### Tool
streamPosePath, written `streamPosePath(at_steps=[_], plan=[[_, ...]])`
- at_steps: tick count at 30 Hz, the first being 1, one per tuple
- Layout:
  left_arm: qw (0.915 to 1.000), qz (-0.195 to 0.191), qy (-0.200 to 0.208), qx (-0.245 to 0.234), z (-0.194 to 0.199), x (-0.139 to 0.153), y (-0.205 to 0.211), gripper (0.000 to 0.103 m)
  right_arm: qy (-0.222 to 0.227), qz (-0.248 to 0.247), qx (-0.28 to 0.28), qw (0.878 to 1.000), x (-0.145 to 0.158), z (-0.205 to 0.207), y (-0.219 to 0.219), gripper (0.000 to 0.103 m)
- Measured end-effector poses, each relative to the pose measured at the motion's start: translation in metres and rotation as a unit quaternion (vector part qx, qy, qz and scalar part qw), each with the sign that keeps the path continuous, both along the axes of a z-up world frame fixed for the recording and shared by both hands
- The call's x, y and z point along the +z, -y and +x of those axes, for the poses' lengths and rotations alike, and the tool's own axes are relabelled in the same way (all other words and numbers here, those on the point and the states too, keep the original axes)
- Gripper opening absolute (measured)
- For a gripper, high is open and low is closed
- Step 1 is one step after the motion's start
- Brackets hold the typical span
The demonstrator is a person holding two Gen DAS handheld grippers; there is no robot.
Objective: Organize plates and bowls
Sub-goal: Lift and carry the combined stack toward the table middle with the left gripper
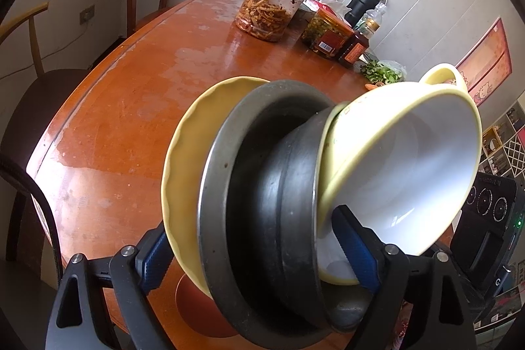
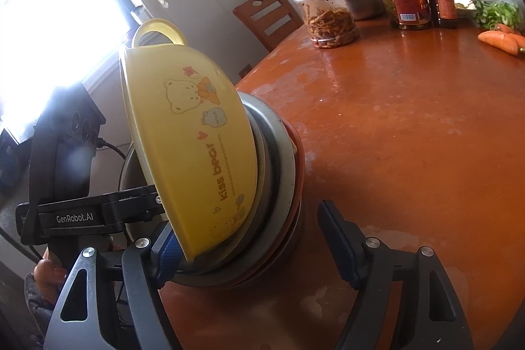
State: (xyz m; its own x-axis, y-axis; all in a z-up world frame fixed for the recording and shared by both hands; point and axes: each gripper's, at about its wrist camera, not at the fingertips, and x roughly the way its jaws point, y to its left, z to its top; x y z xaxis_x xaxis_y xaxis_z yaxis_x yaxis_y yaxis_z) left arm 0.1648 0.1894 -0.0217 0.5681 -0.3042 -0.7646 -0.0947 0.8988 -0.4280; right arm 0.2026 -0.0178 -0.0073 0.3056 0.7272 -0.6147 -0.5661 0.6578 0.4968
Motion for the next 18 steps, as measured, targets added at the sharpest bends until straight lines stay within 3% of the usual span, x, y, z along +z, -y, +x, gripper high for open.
streamPosePath(at_steps=[18], plan=[[0.9998,0.002,0.0,-0.02,0.017,-0.001,0.037,0.09,0.002,-0.003,-0.017,1.0,-0.001,0.004,0.038,0.078]])
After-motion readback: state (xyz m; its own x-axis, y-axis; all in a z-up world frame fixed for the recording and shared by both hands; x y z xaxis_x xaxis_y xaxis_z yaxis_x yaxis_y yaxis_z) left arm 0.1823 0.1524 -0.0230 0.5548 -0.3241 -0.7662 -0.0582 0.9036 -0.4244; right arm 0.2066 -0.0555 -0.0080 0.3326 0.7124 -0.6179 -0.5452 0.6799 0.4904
